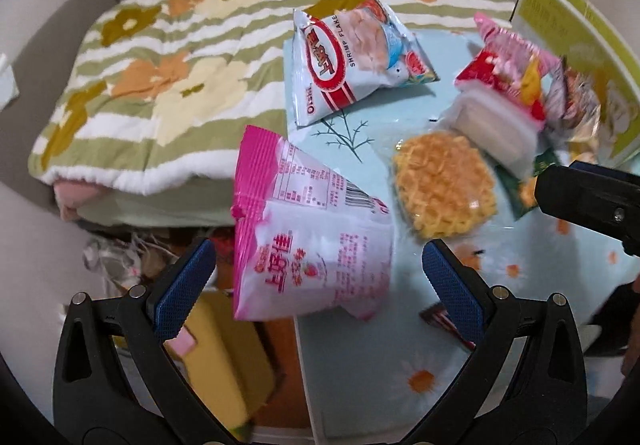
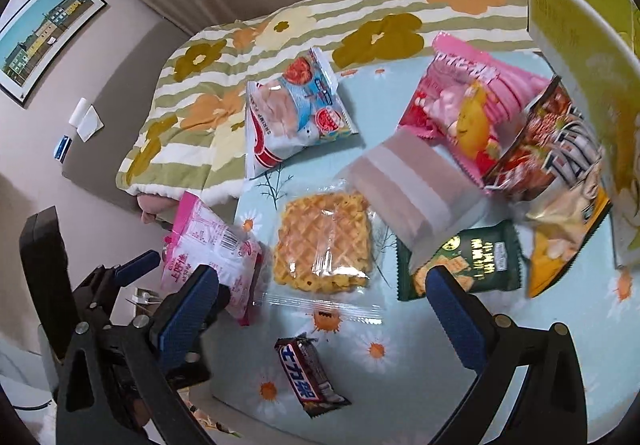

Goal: Organize snacks
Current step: 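Grasp the pink strawberry bag with the left tool while the right tool approaches the waffle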

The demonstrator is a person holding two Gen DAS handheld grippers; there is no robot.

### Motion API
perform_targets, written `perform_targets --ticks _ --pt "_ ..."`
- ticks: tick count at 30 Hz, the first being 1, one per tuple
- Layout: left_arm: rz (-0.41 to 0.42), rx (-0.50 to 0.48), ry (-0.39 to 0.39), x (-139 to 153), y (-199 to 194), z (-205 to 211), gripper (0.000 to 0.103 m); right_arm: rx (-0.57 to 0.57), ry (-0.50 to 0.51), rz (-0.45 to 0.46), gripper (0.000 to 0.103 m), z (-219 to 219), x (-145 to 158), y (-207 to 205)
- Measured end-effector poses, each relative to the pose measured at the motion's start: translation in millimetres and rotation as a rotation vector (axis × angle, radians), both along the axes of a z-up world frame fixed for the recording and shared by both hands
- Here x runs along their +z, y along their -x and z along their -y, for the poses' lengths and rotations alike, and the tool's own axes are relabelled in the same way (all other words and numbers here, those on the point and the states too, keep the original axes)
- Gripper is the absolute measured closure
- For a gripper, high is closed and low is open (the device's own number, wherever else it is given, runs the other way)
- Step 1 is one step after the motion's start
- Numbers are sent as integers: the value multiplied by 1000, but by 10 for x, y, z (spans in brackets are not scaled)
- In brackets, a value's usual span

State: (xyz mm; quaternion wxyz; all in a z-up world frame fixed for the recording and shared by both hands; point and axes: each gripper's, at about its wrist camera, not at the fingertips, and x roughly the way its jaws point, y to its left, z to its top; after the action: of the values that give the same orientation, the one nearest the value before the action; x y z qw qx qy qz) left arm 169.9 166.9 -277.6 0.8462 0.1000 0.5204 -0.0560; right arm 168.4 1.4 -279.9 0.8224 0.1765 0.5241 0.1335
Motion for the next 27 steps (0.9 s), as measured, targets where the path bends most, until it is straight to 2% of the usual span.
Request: perform_targets --ticks 3,6,14,20,27 --pt "17 -6 -36 -85 -34 45 1 11 2 -8 0 -82 -99 -63" --pt "34 -14 -63 -142 -36 74 1 27 -4 -15 7 -178 -180 -137" --pt "66 -95 -144 -235 21 216 3 65 5 -46 12 -326 -356 -265" --pt "70 -129 -149 -262 52 246 12 82 36 -41 12 -355 -378 -354" --pt "50 -151 -142 -332 58 257 30 103 82 -45 12 -413 -438 -414"
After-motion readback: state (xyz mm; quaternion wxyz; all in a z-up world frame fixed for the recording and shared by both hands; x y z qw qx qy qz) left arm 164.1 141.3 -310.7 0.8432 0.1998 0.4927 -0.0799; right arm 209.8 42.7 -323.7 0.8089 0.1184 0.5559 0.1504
